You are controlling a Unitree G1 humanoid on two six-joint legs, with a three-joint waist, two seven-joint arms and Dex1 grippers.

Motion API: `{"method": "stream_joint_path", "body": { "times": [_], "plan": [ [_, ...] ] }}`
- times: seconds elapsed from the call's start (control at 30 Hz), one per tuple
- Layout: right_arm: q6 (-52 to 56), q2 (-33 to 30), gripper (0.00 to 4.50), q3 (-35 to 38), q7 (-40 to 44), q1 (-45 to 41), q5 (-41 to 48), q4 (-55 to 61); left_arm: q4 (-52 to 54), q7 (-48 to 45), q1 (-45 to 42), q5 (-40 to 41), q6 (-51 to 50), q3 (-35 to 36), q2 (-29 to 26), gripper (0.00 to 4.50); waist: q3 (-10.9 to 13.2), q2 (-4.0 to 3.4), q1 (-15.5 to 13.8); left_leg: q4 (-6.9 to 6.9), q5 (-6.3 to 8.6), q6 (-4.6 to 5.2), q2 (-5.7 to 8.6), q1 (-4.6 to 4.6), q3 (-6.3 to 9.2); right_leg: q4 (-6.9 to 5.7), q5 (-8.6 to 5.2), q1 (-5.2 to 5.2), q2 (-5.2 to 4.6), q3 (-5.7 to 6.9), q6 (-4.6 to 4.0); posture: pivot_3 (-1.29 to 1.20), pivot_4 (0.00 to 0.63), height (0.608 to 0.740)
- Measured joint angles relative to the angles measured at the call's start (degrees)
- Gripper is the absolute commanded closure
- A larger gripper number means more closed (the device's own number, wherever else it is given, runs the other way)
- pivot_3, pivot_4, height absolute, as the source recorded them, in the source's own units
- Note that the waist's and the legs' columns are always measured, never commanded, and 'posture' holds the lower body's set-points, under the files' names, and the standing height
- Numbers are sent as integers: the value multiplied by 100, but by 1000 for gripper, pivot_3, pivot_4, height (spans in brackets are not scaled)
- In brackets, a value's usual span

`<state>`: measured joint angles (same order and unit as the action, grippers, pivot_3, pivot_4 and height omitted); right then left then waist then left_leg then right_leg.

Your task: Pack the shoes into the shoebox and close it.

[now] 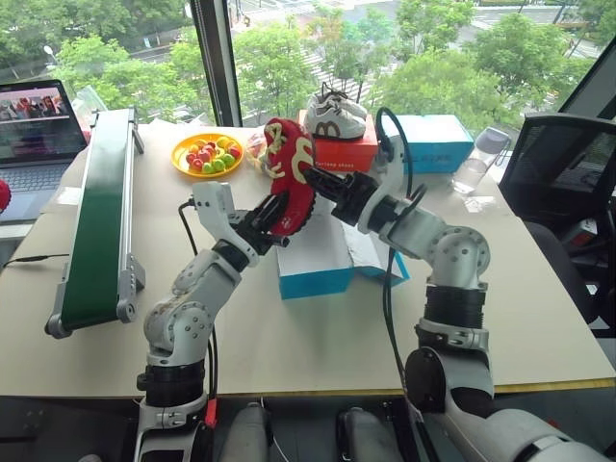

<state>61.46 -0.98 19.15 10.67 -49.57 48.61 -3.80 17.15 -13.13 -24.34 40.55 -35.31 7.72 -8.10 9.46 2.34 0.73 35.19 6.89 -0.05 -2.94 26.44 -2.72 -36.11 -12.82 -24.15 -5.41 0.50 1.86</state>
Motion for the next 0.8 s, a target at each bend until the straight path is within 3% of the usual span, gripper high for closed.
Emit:
{"method": "stream_joint_path", "body": {
  "times": [0.33,0.4,0.43,0.5,0.8],
  "plan": [
    [-2,241,3080,203,-226,112,219,34,0,-4,13,-162,45,-117,3,4470,0,0,0,-1,0,0,0,0,0,1,0,0,0,0,0,0,150,735],
    [-3,280,3116,251,-309,113,246,35,0,-16,13,-276,105,-181,-23,3472,0,0,0,-2,0,0,0,0,0,2,0,0,0,0,0,0,150,735],
    [-8,304,3116,284,-343,112,287,35,0,-20,13,-359,158,-223,-44,3332,0,0,-1,-2,0,0,0,0,0,2,0,0,0,0,0,0,150,735],
    [-126,341,3116,353,-397,112,353,36,0,-21,13,-469,168,-296,-60,2526,0,0,-4,-3,0,0,0,0,0,3,0,0,0,0,0,0,150,735],
    [-1003,-160,3116,709,-678,53,225,-348,183,-111,268,-408,123,-312,-220,2526,2,-4,1,-9,0,0,0,0,-1,6,-1,-2,0,-2,-1,0,150,735]
  ]
}}
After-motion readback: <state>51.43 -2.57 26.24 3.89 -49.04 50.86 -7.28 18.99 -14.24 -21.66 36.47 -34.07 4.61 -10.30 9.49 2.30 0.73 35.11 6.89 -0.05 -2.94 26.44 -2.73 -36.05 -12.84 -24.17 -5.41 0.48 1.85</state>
